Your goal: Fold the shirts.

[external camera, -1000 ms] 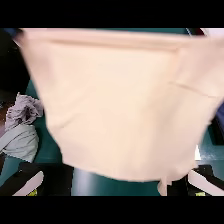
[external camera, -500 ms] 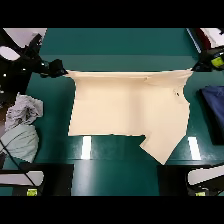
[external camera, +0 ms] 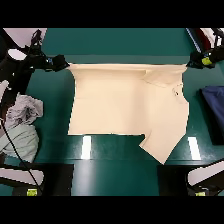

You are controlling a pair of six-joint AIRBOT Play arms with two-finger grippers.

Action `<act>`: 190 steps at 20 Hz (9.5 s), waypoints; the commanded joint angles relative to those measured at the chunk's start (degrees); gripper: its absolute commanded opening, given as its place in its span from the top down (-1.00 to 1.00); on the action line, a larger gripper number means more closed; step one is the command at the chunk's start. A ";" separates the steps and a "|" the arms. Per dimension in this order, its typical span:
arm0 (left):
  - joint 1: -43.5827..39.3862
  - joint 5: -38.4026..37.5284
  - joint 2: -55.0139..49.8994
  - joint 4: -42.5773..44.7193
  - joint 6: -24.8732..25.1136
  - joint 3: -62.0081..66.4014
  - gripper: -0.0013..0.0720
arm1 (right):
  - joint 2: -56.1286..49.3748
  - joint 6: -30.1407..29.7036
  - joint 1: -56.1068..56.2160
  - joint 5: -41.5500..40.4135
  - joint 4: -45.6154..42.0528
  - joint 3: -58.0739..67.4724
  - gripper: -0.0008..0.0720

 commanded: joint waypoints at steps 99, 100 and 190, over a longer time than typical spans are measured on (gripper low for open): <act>5.53 -22.62 36.20 2.32 -3.13 -38.34 0.91 | 60.30 -7.06 -12.02 3.19 0.46 -62.10 0.94; 5.53 -21.38 34.16 2.14 -3.15 -36.44 0.91 | 56.76 -7.06 -10.86 1.64 0.46 -60.13 0.94; -15.23 -24.92 0.52 8.41 -5.62 13.68 0.91 | 6.45 -14.56 38.84 -2.78 30.95 -8.24 0.94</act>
